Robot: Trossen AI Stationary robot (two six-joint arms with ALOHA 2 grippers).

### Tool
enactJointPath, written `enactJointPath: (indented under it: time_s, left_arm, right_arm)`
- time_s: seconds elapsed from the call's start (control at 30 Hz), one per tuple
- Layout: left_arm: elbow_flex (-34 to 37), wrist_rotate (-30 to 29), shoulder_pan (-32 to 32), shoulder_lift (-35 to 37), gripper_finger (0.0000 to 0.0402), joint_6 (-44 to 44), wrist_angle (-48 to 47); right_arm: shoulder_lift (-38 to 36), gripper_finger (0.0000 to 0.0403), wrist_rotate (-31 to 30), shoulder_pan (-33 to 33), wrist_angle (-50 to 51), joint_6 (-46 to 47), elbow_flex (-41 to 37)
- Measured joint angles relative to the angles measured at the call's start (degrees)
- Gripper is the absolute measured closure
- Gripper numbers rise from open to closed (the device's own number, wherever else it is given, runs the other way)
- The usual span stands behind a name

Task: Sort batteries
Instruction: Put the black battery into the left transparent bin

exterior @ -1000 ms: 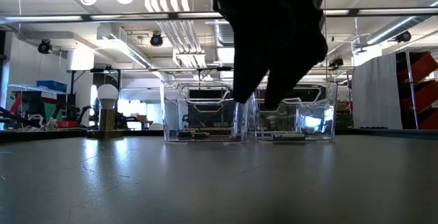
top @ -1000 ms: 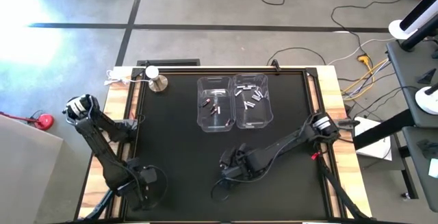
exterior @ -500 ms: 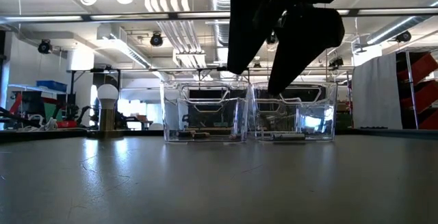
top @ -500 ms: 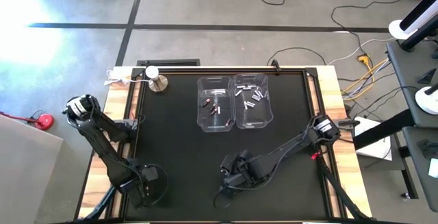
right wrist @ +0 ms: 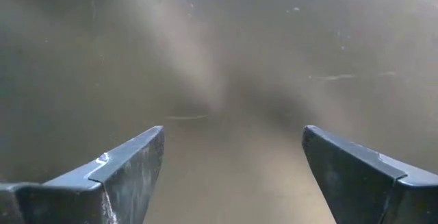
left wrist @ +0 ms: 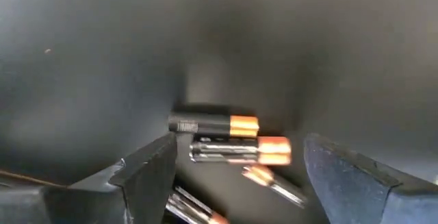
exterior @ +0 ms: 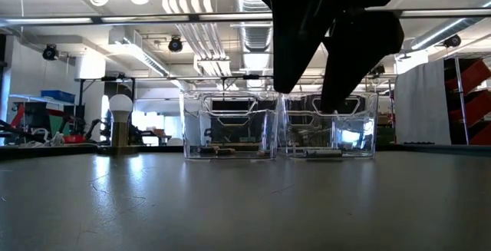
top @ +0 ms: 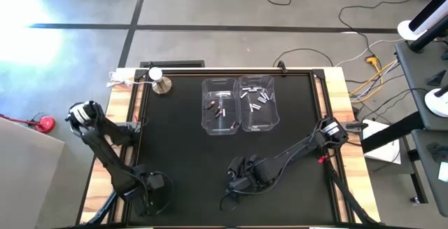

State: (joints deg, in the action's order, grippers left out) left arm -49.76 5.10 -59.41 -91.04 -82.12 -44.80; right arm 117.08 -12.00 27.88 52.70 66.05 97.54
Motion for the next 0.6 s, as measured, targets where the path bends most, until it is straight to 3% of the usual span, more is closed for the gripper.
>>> enactJointPath:
  time_s: [0.27, 0.6]
  left_arm:
    - [-3.02, 0.34, -0.55, -5.06, 0.0108, 2.89, -1.80]
    - [-3.13, 1.39, -1.54, -5.14, 0.0139, 1.72, -2.14]
  right_arm:
    - [0.00, 0.0064, 3.46, 0.13, 0.06, 1.95, 0.00]
    - [0.02, 0.0064, 3.48, 0.37, 0.01, 2.54, 0.00]
